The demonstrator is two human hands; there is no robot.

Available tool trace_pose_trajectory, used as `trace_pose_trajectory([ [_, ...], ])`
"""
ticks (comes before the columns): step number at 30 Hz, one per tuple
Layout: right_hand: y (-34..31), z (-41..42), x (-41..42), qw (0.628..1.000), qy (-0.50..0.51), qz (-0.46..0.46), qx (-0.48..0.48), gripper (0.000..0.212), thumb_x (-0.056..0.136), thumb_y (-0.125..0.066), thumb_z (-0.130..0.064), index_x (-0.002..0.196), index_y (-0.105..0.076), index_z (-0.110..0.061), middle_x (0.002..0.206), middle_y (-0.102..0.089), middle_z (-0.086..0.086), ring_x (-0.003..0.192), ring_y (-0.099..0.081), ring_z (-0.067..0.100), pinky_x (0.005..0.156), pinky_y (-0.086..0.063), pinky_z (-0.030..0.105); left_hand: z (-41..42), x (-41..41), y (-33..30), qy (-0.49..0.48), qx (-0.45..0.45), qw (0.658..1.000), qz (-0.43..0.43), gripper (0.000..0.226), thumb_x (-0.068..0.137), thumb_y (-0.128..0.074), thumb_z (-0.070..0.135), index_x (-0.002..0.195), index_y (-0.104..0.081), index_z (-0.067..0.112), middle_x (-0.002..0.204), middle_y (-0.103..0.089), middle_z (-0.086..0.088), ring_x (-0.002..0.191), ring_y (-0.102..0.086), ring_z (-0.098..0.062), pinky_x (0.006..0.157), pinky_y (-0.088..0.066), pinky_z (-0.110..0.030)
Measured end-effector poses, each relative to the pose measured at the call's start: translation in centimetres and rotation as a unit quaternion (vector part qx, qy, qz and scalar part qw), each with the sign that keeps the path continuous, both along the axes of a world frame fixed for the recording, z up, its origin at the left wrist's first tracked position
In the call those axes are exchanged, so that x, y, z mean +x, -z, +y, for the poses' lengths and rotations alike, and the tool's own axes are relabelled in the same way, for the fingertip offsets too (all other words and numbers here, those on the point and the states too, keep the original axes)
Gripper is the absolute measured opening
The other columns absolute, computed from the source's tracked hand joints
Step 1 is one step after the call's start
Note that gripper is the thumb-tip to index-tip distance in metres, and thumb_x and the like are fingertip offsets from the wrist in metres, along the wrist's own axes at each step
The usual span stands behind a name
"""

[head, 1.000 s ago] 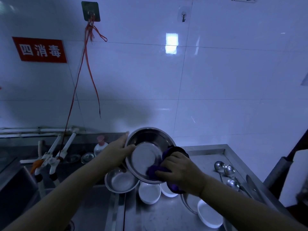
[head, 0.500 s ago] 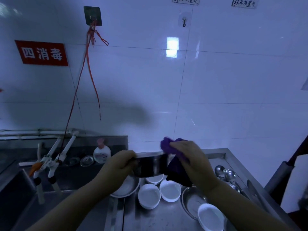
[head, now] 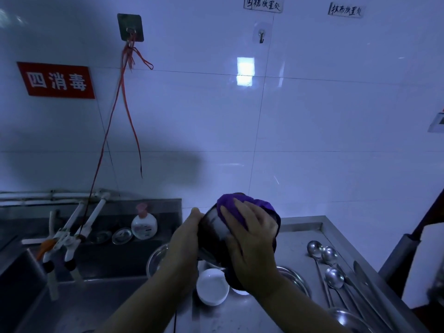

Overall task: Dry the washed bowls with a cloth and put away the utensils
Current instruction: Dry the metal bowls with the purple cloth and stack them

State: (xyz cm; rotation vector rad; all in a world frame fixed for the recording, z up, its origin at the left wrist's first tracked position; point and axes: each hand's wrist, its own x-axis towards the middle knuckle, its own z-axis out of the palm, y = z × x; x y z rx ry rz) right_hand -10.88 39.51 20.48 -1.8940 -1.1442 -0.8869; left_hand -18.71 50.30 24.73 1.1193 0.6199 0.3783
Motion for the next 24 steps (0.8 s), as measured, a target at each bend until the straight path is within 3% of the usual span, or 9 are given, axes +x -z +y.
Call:
trace_pose_trajectory([
  [3,1.1,0.7,-1.4,0.99,0.037,-0.116,-0.065,0.037,0.094,-0.042,-0.036,0.123,-0.061,-0.025,0.132,-0.057,-0.003,0.124,-0.042,0.022,0.093,-0.029,0.04,-0.6,0.3,0.0,-0.003,-0.02,1.0,-0.013,0.051,0.095,-0.04,0.049,0.112,-0.063,0.007,0.113,-0.065,-0.021,0.105,-0.06,-0.033,0.094,-0.046,-0.046],
  [6,0.8,1.2,-1.8,0.986,0.069,-0.137,-0.059,0.034,0.095,-0.042,-0.037,0.121,-0.062,-0.029,0.13,-0.059,-0.005,0.122,-0.044,0.022,0.092,-0.03,0.041,-0.7,0.3,0.2,0.001,-0.042,0.999,-0.033,0.054,0.093,-0.041,0.052,0.117,-0.061,0.008,0.114,-0.065,-0.02,0.108,-0.06,-0.033,0.098,-0.044,-0.049],
  [9,-1.0,1.4,-0.9,0.996,0.059,-0.066,-0.005,0.031,0.096,-0.043,-0.033,0.121,-0.06,-0.028,0.127,-0.06,-0.002,0.116,-0.051,0.027,0.093,-0.038,0.048,-0.2,0.3,0.1,-0.008,-0.01,0.999,-0.04,0.048,0.092,-0.045,0.047,0.117,-0.061,0.009,0.116,-0.065,-0.018,0.107,-0.061,-0.03,0.098,-0.046,-0.05],
  [11,-2.2,1.5,-0.1,0.999,0.036,0.014,0.025,0.032,0.095,-0.039,-0.028,0.12,-0.06,-0.027,0.124,-0.06,-0.002,0.109,-0.053,0.026,0.09,-0.042,0.049,0.1,0.3,0.1,-0.01,0.0,0.999,-0.043,0.039,0.091,-0.05,0.044,0.11,-0.061,0.012,0.114,-0.064,-0.018,0.099,-0.062,-0.028,0.089,-0.052,-0.047],
  [14,-3.1,1.3,1.1,0.985,0.009,0.155,0.072,0.039,0.094,-0.03,-0.03,0.116,-0.062,-0.033,0.118,-0.055,-0.016,0.108,-0.045,0.014,0.092,-0.042,0.045,0.7,0.0,0.4,-0.044,-0.007,0.998,-0.054,0.029,0.087,-0.057,0.041,0.099,-0.064,0.016,0.105,-0.068,-0.014,0.096,-0.063,-0.033,0.085,-0.052,-0.052],
  [16,-3.1,1.2,1.7,0.963,-0.032,0.235,0.127,0.037,0.094,-0.032,-0.028,0.113,-0.061,-0.04,0.115,-0.052,-0.027,0.111,-0.044,0.007,0.1,-0.039,0.039,1.2,-0.1,0.5,-0.058,-0.01,0.995,-0.083,0.026,0.087,-0.059,0.038,0.095,-0.067,0.015,0.097,-0.072,-0.012,0.089,-0.067,-0.032,0.074,-0.056,-0.046],
  [18,-2.7,1.0,1.7,0.937,-0.061,0.29,0.184,0.036,0.094,-0.035,-0.024,0.111,-0.059,-0.044,0.116,-0.056,-0.025,0.116,-0.047,0.007,0.105,-0.036,0.037,1.9,0.0,0.7,-0.056,-0.033,0.99,-0.121,0.026,0.089,-0.056,0.037,0.093,-0.069,0.014,0.089,-0.074,-0.01,0.076,-0.071,-0.026,0.055,-0.056,-0.034],
  [22,-1.6,1.2,1.1,0.937,-0.029,0.288,0.195,0.042,0.094,-0.03,-0.025,0.13,-0.049,-0.035,0.125,-0.054,-0.017,0.118,-0.044,0.01,0.104,-0.036,0.042,2.5,0.3,1.0,-0.051,-0.102,0.981,-0.158,0.032,0.095,-0.049,0.037,0.089,-0.071,0.014,0.086,-0.076,-0.006,0.071,-0.073,-0.018,0.048,-0.055,-0.026],
  [24,-1.6,1.4,0.9,0.948,-0.017,0.265,0.175,0.048,0.094,-0.03,-0.026,0.139,-0.032,-0.042,0.123,-0.046,-0.031,0.116,-0.039,0.007,0.102,-0.036,0.038,2.5,0.5,1.1,-0.039,-0.111,0.981,-0.152,0.034,0.096,-0.046,0.04,0.094,-0.07,0.014,0.09,-0.076,-0.005,0.075,-0.073,-0.017,0.05,-0.055,-0.025],
])
